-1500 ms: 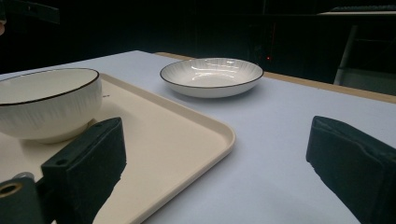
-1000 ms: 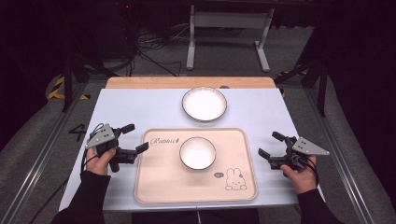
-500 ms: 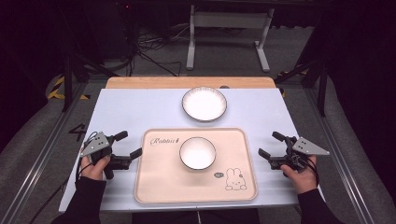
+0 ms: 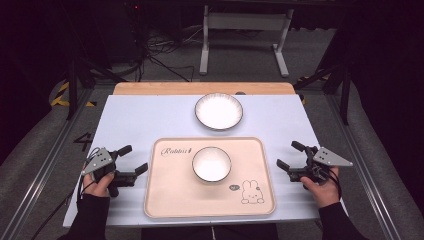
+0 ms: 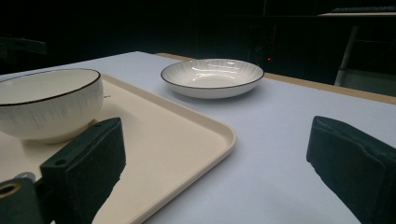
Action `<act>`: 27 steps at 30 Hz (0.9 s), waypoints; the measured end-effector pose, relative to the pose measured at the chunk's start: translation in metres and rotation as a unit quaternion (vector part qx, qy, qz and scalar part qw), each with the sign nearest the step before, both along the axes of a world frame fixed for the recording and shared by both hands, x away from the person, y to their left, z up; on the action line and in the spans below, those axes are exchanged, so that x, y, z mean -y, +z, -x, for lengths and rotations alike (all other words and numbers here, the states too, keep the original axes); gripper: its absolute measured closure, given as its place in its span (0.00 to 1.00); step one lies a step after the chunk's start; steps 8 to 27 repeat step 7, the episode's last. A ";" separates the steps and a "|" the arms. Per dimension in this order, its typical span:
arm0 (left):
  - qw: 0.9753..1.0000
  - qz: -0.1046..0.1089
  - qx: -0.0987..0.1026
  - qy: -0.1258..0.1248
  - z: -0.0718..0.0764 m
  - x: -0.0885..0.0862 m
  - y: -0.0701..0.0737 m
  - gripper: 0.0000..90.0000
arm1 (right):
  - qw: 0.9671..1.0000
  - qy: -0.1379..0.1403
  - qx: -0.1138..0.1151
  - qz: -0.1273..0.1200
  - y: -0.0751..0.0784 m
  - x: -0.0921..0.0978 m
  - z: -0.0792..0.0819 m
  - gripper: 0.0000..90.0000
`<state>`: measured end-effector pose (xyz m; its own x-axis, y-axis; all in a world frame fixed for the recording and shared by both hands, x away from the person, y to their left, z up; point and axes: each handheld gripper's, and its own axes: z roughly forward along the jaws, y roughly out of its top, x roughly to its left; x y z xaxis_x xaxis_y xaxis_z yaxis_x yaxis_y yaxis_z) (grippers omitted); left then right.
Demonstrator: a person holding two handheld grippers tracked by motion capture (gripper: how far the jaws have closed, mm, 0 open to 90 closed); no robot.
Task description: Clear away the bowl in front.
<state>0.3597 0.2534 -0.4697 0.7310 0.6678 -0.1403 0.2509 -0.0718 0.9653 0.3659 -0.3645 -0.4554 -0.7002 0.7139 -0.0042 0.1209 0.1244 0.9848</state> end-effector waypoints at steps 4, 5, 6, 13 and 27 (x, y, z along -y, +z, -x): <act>1.000 0.003 0.000 -0.003 0.000 -0.001 0.000 0.05 | 1.000 0.000 0.000 0.000 0.000 0.000 0.000 0.06; 1.000 0.003 0.000 -0.003 0.000 -0.001 0.000 0.05 | 1.000 0.000 0.000 0.000 0.000 0.000 0.000 0.06; 1.000 0.002 -0.001 -0.004 0.000 -0.001 0.000 0.05 | 1.000 0.000 0.000 0.000 0.000 0.000 0.000 0.06; 1.000 0.002 0.000 -0.003 0.000 -0.001 0.000 0.05 | 1.000 0.000 0.000 0.000 0.000 0.000 0.000 0.06; 1.000 0.002 0.000 -0.003 0.000 -0.001 0.000 0.05 | 1.000 0.000 0.000 0.000 0.000 0.000 0.000 0.06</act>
